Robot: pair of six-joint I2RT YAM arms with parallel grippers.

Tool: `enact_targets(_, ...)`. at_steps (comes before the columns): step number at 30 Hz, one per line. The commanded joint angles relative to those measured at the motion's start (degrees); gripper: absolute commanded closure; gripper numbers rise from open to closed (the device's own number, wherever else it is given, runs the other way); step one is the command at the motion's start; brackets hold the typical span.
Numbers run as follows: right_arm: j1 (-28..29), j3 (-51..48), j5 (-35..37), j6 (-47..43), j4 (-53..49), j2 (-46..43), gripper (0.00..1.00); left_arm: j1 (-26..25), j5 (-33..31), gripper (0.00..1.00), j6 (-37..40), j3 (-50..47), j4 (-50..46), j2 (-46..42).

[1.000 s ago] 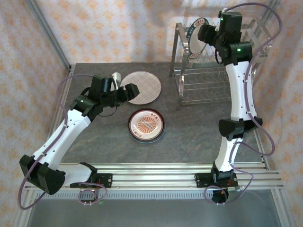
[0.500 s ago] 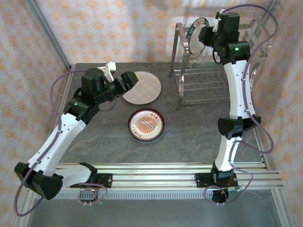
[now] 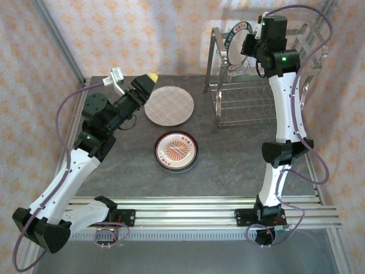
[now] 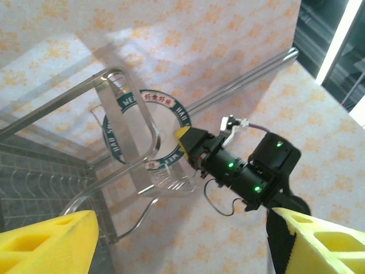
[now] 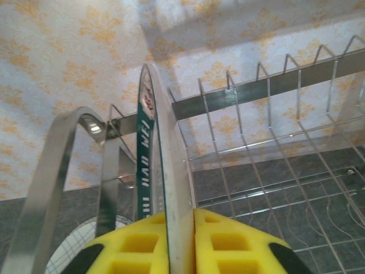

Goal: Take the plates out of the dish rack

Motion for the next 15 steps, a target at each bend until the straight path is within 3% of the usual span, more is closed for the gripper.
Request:
enact_targets(1,1.23,1.21,2.22,-1.34,0.42,0.17,0.93,-0.18,-0.24,0.23,-1.76,0.09,7.13,-0.12)
enact_targets(5,2.36,1.39,4.85,-2.64,1.00,-0.24,1.00,-0.28,0.03,0.22,-1.63,0.61,7.27,0.14)
enact_targets(15,5.67,3.54,15.13,-5.75,2.24,-2.75,1.00,-2.30,1.04,0.23,-1.54,2.89,7.31,2.96)
